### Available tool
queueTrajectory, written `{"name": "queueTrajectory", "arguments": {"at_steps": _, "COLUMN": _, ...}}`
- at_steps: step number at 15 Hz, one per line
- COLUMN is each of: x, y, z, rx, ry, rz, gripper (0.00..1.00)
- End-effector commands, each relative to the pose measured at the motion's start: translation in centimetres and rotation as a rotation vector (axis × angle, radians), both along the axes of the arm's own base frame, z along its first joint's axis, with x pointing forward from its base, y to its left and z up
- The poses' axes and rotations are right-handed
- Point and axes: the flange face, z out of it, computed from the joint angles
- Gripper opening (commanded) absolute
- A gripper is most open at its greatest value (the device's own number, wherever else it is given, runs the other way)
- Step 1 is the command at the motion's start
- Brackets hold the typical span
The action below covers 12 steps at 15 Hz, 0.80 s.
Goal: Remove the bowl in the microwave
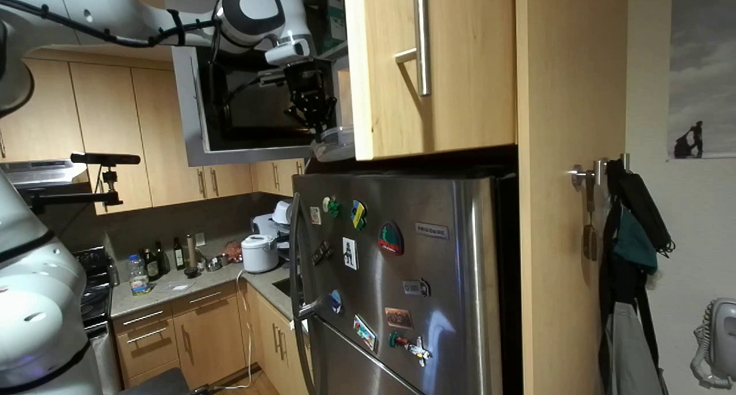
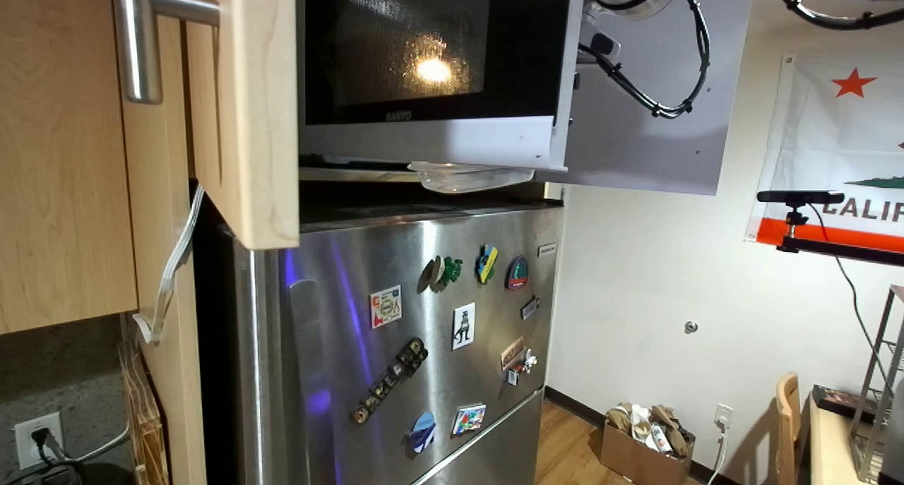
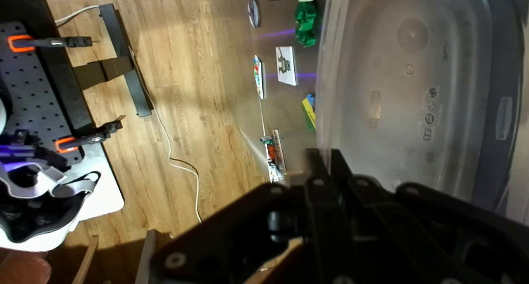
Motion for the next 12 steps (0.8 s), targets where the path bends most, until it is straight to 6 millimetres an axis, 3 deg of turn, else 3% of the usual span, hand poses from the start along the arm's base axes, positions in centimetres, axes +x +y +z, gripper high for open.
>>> {"name": "queueTrajectory", "arguments": {"at_steps": 1, "x": -0.9, "y": -0.5, "z": -0.8, "rx": 0.032, "ry": 0.082, "rz": 0.020, "gripper": 0.05}}
{"name": "queueTrajectory", "arguments": {"at_steps": 7, "x": -0.3, "y": -1.3, "z": -2.9, "rx": 0.042, "ry": 0.215, "rz": 0.102, "gripper": 0.05}}
{"name": "queueTrajectory", "arguments": {"at_steps": 12, "x": 0.0, "y": -1.8, "z": -3.1, "rx": 0.039, "ry": 0.219, "rz": 0.151, "gripper": 0.05}}
